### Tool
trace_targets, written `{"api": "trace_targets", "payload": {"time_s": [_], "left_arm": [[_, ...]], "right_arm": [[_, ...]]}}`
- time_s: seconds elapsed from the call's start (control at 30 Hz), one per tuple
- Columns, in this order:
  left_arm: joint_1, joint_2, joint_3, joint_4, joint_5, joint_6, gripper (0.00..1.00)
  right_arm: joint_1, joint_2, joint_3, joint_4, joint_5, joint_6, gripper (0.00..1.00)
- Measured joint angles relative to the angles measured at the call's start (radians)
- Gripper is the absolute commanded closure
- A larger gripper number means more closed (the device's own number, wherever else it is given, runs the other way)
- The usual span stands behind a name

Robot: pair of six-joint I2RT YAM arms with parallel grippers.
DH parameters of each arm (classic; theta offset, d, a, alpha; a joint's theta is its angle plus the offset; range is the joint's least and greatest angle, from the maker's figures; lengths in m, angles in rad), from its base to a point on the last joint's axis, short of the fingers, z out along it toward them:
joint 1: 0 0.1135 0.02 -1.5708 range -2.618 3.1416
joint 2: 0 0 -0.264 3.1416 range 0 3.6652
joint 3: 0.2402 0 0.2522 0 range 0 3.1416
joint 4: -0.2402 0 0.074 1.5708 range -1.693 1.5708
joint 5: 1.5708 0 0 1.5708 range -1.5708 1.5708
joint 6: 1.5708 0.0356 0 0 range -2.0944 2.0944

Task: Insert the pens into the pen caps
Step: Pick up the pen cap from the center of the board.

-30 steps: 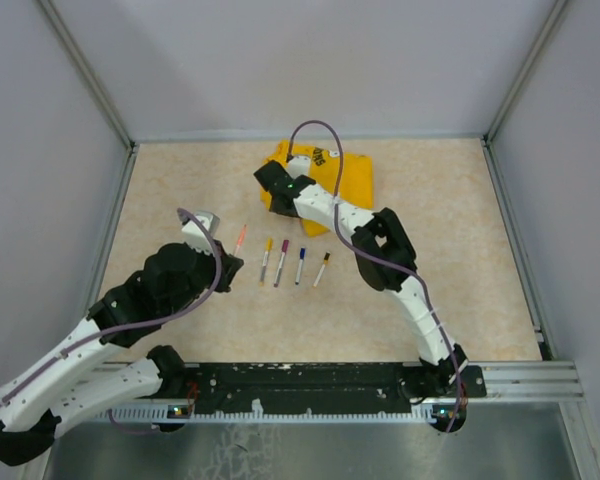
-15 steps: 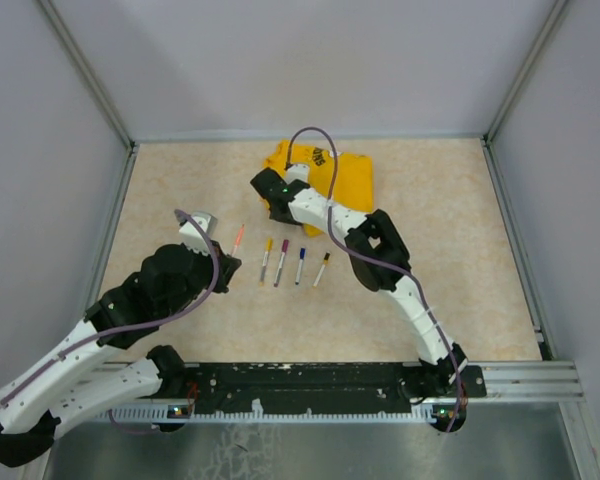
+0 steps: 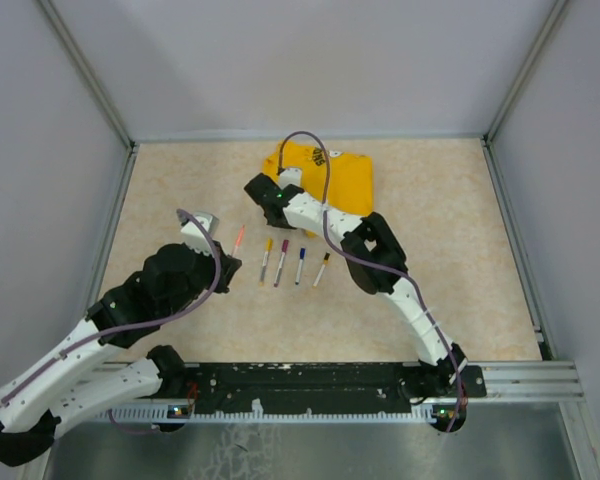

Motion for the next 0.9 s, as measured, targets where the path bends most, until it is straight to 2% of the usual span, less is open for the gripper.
{"api": "trace_targets", "payload": {"time_s": [0.23, 0.47, 0.73, 0.9], "left_arm": [[0.0, 0.003, 0.0, 0.0, 0.0, 0.0, 1.0], [0.0, 0.004, 0.0, 0.0, 0.0, 0.0, 1.0], [0.0, 0.016, 0.0, 0.0, 0.001, 0.001, 1.0], [0.0, 0.016, 0.0, 0.0, 0.001, 0.004, 1.0]], "right_arm": [[0.0, -0.006, -0.036, 0.062, 0.029, -0.031, 0.78], [0.001, -0.05, -0.132, 0.145, 0.047, -0.05, 0.81], [0.0, -0.158, -0.329, 0.259, 0.042, -0.143, 0.81], [0.0, -0.284, -0.538, 0.379, -0.011, -0.277, 0.81]]}}
